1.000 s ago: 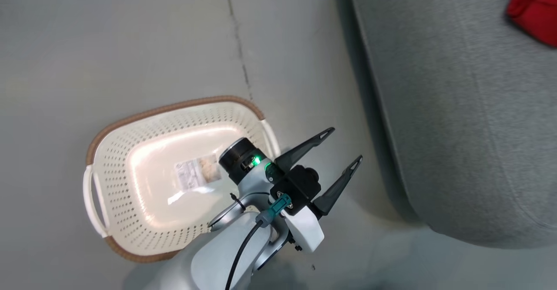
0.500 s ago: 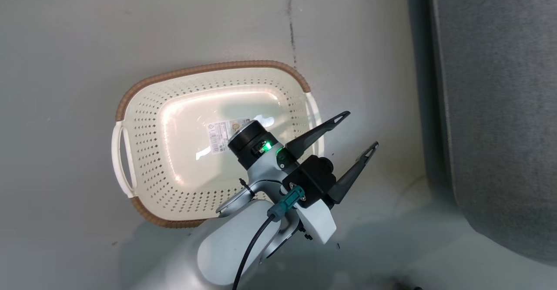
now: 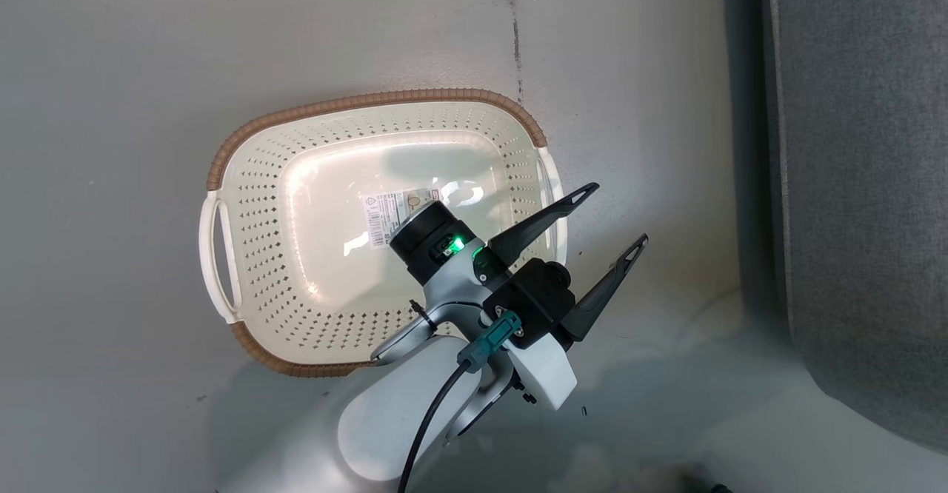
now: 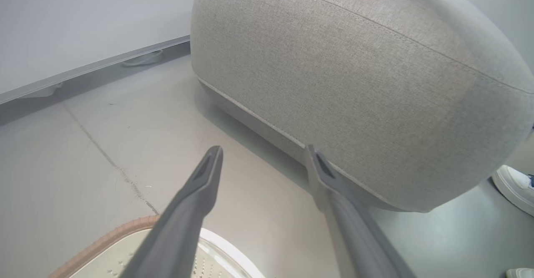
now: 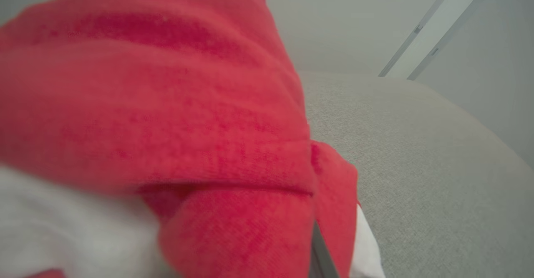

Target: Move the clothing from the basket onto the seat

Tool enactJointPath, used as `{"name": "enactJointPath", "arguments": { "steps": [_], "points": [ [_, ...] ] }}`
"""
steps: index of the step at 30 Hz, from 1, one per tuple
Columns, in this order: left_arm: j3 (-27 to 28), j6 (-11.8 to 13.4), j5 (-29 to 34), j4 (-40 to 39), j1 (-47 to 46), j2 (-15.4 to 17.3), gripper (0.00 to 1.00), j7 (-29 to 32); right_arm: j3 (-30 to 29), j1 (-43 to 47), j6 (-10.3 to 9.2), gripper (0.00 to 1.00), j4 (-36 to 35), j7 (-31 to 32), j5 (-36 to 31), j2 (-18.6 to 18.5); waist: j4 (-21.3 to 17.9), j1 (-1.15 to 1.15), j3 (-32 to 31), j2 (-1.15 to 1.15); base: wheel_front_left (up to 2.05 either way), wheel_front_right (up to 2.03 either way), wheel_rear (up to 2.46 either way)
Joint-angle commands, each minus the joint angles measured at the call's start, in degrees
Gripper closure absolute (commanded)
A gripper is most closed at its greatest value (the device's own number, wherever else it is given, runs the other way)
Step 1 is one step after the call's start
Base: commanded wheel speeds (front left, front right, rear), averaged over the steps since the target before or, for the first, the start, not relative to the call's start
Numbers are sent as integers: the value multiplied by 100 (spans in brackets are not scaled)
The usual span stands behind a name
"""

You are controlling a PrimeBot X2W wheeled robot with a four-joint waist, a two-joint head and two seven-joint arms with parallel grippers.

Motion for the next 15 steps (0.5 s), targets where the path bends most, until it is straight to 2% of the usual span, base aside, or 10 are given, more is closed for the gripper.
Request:
{"name": "enactJointPath", "arguments": {
  "steps": [1, 2, 3, 4, 15],
  "points": [
    [4, 24, -18, 10, -123, 22, 0, 3, 27, -27, 2, 96, 79, 0, -37, 50, -15, 0, -12, 0, 0, 0, 0],
    [7, 26, -21, 18, -132, 23, 0, 3, 58, -52, 2, 65, 106, 0, -45, 63, -25, 0, -20, 0, 0, 0, 0],
    [12, 23, -25, 24, -139, 22, 0, 3, 77, -83, 2, 20, 74, 0, -67, 47, -36, 0, -27, 0, 0, 0, 0],
    [19, 25, -27, 30, -140, 22, 0, 3, 75, -110, 2, 0, 56, 0, -61, 47, -46, 0, -38, 0, 0, 0, 0],
    [9, -23, -57, 52, 49, 22, 0, 3, 207, 229, 2, 0, -175, 0, -113, 218, -152, 0, -521, 0, 0, 0, 0]
  ]
}}
